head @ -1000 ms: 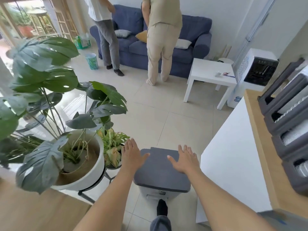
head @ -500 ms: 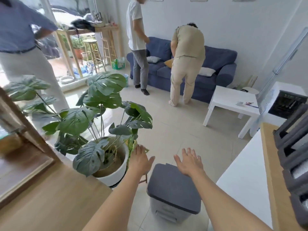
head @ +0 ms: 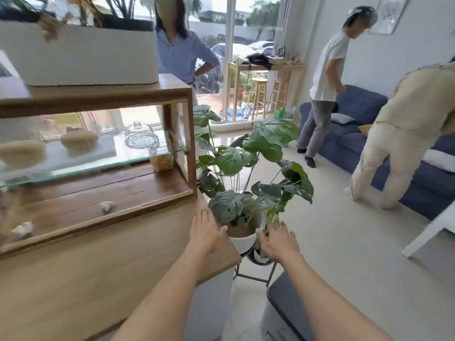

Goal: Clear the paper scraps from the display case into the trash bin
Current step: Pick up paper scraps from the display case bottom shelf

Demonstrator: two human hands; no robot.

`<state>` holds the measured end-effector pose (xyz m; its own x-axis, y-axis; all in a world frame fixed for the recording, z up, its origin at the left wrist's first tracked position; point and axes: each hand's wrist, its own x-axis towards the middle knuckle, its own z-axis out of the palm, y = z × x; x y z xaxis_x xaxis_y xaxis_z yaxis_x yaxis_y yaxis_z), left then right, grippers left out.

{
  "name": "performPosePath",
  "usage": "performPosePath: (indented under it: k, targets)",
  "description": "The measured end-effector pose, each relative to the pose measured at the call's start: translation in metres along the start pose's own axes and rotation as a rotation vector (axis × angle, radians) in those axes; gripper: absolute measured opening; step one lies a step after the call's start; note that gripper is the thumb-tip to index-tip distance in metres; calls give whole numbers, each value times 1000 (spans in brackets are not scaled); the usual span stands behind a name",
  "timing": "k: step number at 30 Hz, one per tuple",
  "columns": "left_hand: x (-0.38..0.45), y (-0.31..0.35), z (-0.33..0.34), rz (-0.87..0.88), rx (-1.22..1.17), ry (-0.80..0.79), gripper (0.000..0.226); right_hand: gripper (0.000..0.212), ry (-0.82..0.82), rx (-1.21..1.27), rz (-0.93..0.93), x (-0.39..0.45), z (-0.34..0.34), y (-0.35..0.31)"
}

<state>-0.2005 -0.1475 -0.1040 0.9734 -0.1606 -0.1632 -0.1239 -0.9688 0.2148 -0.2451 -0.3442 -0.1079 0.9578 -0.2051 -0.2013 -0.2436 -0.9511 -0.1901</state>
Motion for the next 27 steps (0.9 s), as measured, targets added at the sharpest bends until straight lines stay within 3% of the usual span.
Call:
performPosePath:
  k: [16, 27]
  targets:
    - [-115, -204, -50, -492, -43, 117, 78, 70, -59, -92, -537, -24, 16, -224]
    - [-131, -293, -54, -580, -28, 184, 79, 69, 21, -102, -606, -12, 28, -313]
